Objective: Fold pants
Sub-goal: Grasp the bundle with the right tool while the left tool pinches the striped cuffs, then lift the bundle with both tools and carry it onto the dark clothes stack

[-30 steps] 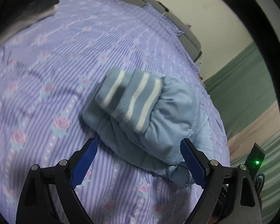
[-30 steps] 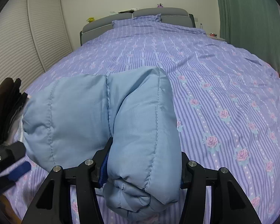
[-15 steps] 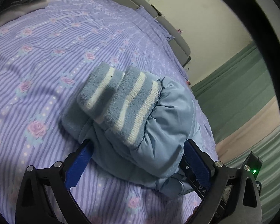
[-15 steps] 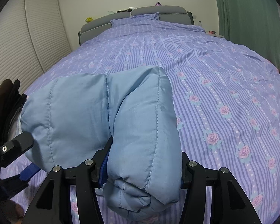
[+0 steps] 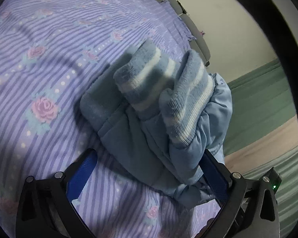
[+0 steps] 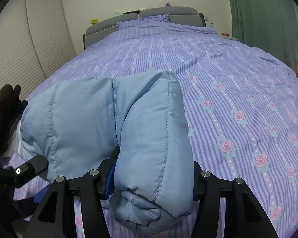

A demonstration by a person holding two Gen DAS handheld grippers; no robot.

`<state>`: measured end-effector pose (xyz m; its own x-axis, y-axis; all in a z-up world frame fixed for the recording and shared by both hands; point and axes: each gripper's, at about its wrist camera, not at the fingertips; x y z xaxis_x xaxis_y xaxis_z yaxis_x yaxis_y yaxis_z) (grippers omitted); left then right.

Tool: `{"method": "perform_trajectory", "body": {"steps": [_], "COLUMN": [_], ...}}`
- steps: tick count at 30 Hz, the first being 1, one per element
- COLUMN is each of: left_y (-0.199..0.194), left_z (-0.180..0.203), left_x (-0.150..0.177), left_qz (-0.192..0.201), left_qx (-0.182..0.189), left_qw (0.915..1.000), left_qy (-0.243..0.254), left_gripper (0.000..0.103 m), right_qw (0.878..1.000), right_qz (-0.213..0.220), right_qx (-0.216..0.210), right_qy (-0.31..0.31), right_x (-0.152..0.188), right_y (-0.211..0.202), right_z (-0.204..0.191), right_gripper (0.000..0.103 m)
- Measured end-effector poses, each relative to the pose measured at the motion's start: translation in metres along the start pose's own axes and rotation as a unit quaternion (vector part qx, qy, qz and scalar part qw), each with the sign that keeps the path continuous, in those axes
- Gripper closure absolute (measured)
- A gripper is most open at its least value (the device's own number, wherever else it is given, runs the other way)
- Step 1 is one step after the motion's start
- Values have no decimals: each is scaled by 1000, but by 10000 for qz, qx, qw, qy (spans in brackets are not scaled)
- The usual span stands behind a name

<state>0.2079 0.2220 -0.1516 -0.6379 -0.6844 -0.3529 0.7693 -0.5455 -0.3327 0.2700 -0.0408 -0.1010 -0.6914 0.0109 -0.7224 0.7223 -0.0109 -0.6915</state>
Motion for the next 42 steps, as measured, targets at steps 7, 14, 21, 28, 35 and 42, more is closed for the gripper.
{"method": "perform_trajectory", "body": {"steps": [7, 14, 21, 28, 35, 42], "left_y": [9, 14, 23, 30, 42, 40], "left_z": [3, -17, -6, 18, 6, 9], "left_x": [-23, -39, -39, -35, -38, -40], "left_qz": [0, 238, 278, 443, 451, 287], "left_qx": [215, 512, 207, -365, -468, -267], "left_qw": [9994, 9964, 9993, 9969, 9961, 9973], "left_qy": [-260, -636, -112, 537, 591, 618], "left_gripper": [0, 0, 0, 0, 0, 18], "right_qw": [9998, 9997, 9975, 9971, 9975, 9968], "right_qz": [-98, -157, -365, -361, -298, -238], "right_qx": [-64, -123, -340, -354, -357, -458], "right_qy": [141, 174, 494, 577, 525, 614], "right_x": [-2, -5, -7, -6, -4, 0], "right_y": [3, 6, 13, 16, 19, 21], "right_z": [3, 3, 14, 14, 11, 15], "right_gripper": [49, 49, 48, 48, 47, 46]}}
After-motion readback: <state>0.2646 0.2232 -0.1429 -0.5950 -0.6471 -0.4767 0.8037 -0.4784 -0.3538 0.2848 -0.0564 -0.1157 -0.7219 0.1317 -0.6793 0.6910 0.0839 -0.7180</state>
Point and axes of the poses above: each gripper's, at about its wrist camera, not at the fingertips, and y roughly the way its jaws point, z to its right, x to its underside, and after that the axes turned 13 degrees about x, right-handed
